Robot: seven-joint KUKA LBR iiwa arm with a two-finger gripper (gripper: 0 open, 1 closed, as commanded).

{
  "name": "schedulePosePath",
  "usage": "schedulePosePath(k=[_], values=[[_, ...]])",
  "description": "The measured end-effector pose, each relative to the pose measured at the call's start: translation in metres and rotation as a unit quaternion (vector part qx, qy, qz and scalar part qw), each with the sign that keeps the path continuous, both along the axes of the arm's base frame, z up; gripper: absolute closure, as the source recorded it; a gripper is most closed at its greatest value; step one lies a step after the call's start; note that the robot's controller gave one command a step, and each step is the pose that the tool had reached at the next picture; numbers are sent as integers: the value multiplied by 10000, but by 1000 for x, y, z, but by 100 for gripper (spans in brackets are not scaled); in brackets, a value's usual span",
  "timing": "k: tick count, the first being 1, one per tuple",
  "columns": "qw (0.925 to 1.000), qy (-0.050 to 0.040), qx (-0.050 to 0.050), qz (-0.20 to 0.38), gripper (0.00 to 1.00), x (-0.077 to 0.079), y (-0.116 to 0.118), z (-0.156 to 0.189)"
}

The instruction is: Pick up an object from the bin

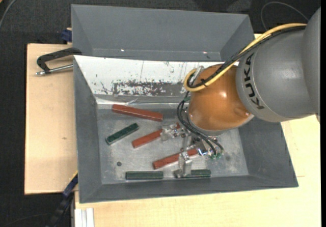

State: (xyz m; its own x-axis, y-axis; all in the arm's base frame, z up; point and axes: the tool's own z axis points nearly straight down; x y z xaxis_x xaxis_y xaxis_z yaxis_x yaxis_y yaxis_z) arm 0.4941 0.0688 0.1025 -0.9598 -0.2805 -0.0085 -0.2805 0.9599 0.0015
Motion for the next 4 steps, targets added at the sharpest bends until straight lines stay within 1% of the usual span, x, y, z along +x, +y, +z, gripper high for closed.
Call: schedulePosePath(k=[1,2,3,4], values=[[9998,33,-19,-173,0,-1,-42,-2],[9993,57,-11,-369,0,-3,-6,-33],[9993,47,-14,-367,0,-2,-5,-33],[9993,38,-12,-371,100,-2,-5,-31]])
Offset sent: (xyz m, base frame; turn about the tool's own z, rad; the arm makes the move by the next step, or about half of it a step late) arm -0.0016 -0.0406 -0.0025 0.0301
